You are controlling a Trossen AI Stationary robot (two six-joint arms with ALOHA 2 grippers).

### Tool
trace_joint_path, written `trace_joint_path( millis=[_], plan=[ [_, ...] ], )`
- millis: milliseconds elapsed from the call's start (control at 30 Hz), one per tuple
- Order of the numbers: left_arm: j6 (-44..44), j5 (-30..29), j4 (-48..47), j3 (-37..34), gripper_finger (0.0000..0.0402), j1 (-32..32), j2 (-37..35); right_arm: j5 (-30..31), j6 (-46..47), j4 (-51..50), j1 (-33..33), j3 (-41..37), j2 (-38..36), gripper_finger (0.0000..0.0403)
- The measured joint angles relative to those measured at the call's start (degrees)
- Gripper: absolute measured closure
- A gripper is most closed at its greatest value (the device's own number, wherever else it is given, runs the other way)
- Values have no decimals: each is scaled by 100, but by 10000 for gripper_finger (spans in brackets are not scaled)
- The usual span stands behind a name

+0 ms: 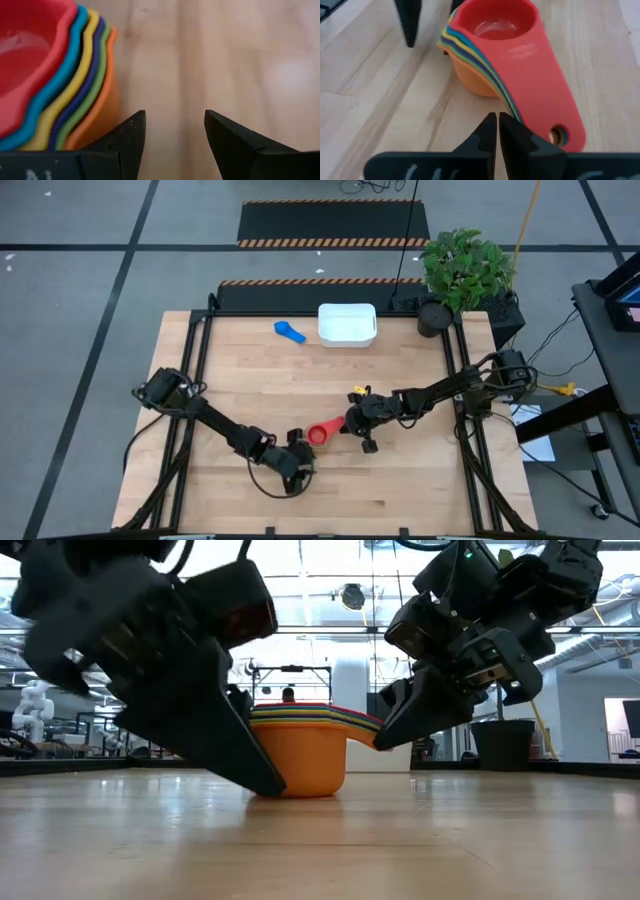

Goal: Nest measuring cups in basket
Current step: Stack the stacked measuring cups into the stacked measuring cups, then stack the blue measuring cup into the red measuring cup

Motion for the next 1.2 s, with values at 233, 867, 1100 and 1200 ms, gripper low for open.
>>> trace_joint_path(
  millis=[233,867,1100,1200],
  plan=[
    [23,-338,-937,2,195,233,-216,-59,60,-311,-5,-2,0,390],
    [526,-1272,-1970,-1675,195,1622,-3047,-401,-296,-2619,-412,-273,-1613,390],
    [935,-1648,-2001,-1838,195,2498,-3580,389,-532,-2625,-571,-774,-2364,390],
    [1439,-2137,-1872,-1797,195,2715,-3613,595,-784,-2686,-642,-914,-2630,390]
  ],
)
